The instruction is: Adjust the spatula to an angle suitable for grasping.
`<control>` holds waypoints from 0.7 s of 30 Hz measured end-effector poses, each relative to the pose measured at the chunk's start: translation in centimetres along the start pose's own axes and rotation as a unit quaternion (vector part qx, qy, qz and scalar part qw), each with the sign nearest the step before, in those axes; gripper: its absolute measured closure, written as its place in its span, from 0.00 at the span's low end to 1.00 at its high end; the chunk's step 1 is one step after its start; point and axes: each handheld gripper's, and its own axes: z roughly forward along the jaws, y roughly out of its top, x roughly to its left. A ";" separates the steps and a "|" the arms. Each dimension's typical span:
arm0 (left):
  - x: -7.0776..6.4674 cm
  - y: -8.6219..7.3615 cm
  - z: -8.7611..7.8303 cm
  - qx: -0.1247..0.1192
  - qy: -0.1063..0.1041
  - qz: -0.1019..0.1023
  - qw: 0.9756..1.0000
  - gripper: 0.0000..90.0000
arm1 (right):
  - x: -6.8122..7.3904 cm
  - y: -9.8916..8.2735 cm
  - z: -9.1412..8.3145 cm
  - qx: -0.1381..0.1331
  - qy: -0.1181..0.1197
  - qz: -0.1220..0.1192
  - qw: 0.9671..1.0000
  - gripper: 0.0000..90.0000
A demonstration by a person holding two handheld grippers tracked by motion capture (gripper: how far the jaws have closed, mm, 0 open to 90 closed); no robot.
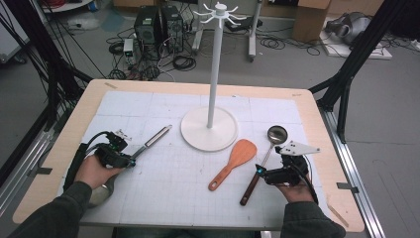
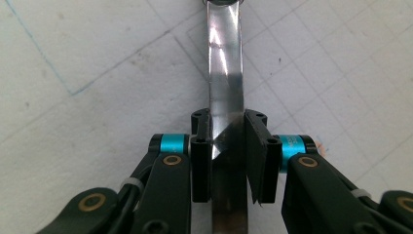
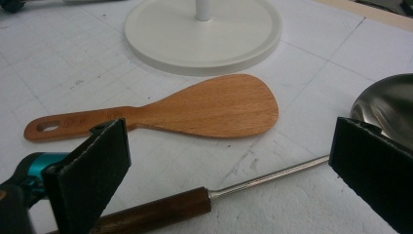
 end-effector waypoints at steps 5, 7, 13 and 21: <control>0.3 -0.1 0.0 -0.001 -0.003 0.004 1.000 0.81 | 0.0 0.0 0.0 0.000 -0.001 -0.002 1.000 0.01; 0.2 0.0 0.1 -0.008 0.000 -0.001 1.000 0.77 | 0.0 0.0 0.0 0.000 -0.001 -0.002 1.000 0.01; 0.1 0.4 0.4 -0.005 0.004 0.003 1.000 0.75 | 0.0 0.0 0.1 0.000 -0.001 -0.001 1.000 0.01; 0.1 0.4 0.3 -0.006 0.006 0.004 1.000 0.82 | 0.1 0.1 0.1 0.002 0.001 -0.003 1.000 0.01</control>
